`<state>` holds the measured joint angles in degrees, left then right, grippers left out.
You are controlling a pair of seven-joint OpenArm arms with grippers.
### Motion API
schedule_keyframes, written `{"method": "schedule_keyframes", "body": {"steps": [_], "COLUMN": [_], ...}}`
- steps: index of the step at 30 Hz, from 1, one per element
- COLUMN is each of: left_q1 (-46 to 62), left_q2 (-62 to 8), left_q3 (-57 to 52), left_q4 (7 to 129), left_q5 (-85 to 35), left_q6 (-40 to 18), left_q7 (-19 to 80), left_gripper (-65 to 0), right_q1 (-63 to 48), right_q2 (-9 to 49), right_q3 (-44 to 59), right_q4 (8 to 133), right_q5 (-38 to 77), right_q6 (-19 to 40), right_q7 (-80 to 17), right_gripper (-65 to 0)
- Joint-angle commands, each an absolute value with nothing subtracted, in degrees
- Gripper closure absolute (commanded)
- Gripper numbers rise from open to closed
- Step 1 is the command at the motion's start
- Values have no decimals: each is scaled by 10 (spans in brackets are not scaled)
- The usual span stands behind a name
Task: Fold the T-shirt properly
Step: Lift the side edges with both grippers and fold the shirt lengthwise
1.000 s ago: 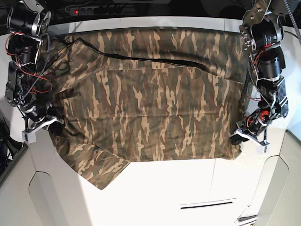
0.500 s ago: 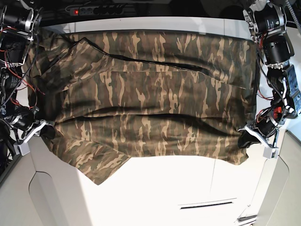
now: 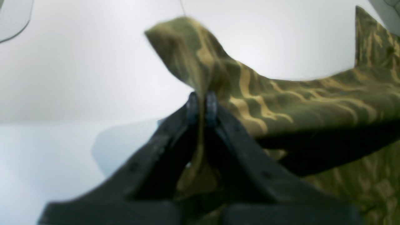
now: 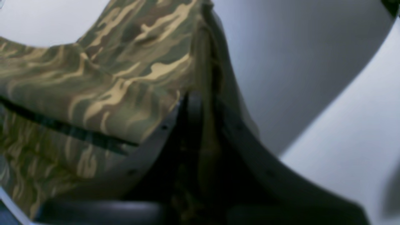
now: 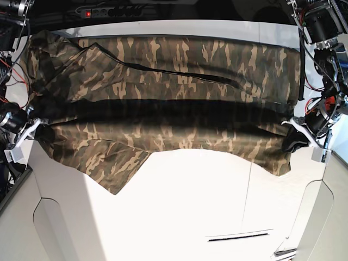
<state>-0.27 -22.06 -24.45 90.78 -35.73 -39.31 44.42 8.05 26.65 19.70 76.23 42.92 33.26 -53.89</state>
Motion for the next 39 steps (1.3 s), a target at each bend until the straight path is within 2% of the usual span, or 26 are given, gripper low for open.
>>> {"method": "schedule_keyframes", "body": {"steps": [1, 14, 20, 26, 27, 29, 30, 31, 35, 39], "left_q1": [-3, 107, 145, 152, 152, 152, 152, 152, 152, 152], "left_q2": [-230, -230, -229, -227, -227, -227, -227, -227, -227, -227], "left_q3": [-250, -284, -290, -289, -289, -289, -289, -289, -289, -289], "left_q4": [929, 1016, 1035, 1035, 1035, 1035, 1035, 1035, 1034, 1034], "left_q5": [-366, -383, -390, -390, -390, -390, -390, -390, -390, -390], "left_q6": [-399, -399, -399, -400, -400, -400, -400, -400, -400, -400], "left_q7": [434, 436, 436, 434, 430, 428, 427, 427, 427, 427], "left_gripper": [0, 0, 0, 0, 0, 0, 0, 0, 0, 0], "right_q1": [78, -43, -85, -115, -115, -115, -114, -113, -99, -65], "right_q2": [279, 279, 277, 269, 267, 265, 265, 265, 265, 265], "right_q3": [204, 239, 258, 258, 258, 258, 258, 258, 258, 258], "right_q4": [778, 870, 876, 871, 870, 870, 870, 870, 870, 870], "right_q5": [443, 456, 484, 455, 446, 437, 437, 436, 411, 391], "right_q6": [334, 334, 335, 334, 334, 334, 332, 332, 328, 319], "right_q7": [-529, -530, -531, -514, -507, -488, -476, -462, -406, -395], "right_gripper": [0, 0, 0, 0, -50, -235, -306, -352, -367, -367]}}
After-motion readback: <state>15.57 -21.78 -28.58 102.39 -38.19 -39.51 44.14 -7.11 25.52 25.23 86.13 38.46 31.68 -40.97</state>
